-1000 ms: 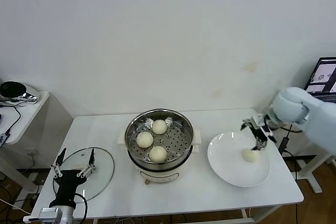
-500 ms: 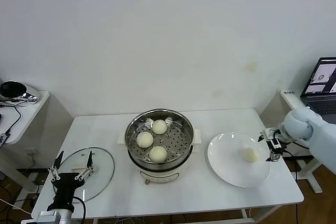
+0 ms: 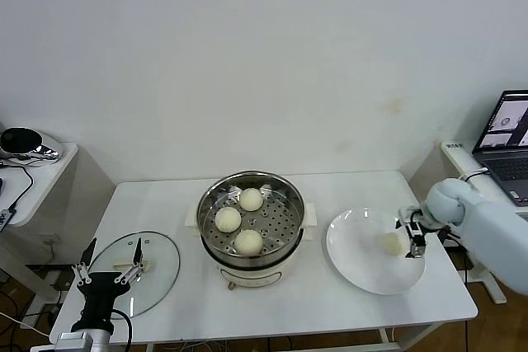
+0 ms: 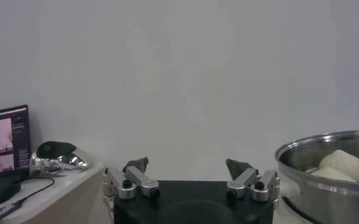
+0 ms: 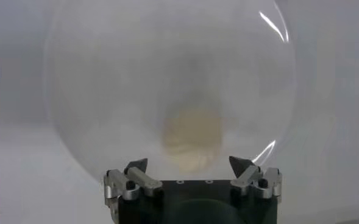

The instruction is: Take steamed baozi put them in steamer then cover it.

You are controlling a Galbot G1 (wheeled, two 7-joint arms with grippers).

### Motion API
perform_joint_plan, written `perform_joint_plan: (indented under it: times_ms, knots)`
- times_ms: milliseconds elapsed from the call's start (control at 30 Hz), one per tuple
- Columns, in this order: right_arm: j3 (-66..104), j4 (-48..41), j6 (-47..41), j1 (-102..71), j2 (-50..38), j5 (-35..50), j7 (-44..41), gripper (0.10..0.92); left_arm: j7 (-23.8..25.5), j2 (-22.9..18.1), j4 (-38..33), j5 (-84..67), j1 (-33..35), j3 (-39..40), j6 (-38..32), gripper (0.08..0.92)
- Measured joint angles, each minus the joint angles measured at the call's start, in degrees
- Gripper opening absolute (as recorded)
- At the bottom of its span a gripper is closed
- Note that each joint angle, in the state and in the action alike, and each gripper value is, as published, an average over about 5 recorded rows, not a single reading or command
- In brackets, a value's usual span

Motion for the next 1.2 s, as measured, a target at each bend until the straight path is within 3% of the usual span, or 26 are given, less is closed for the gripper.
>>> perform_joint_plan:
  times_ms: [433,800,1200]
  knots:
    - [0.77,-2.14,-0.24,-0.23,2.61,-0.72,-0.02,0.627,-0.06,0.07,0.09,-0.06,0.13,-0.21,-0.11,0.823]
    - [-2.97,1.60,-1.44,4.73,-0.72,2.18,-1.13,0.491,-0.10,0.09,0.17,-0.23,-0.14,-0.09,-0.36,0.823]
    - [-17.61,12.55,-6.28,24.90,-4.19,13.10,-0.43,0.499,-0.11,0.22,-0.11,-0.07,-0.98,0.89,-0.03,0.823]
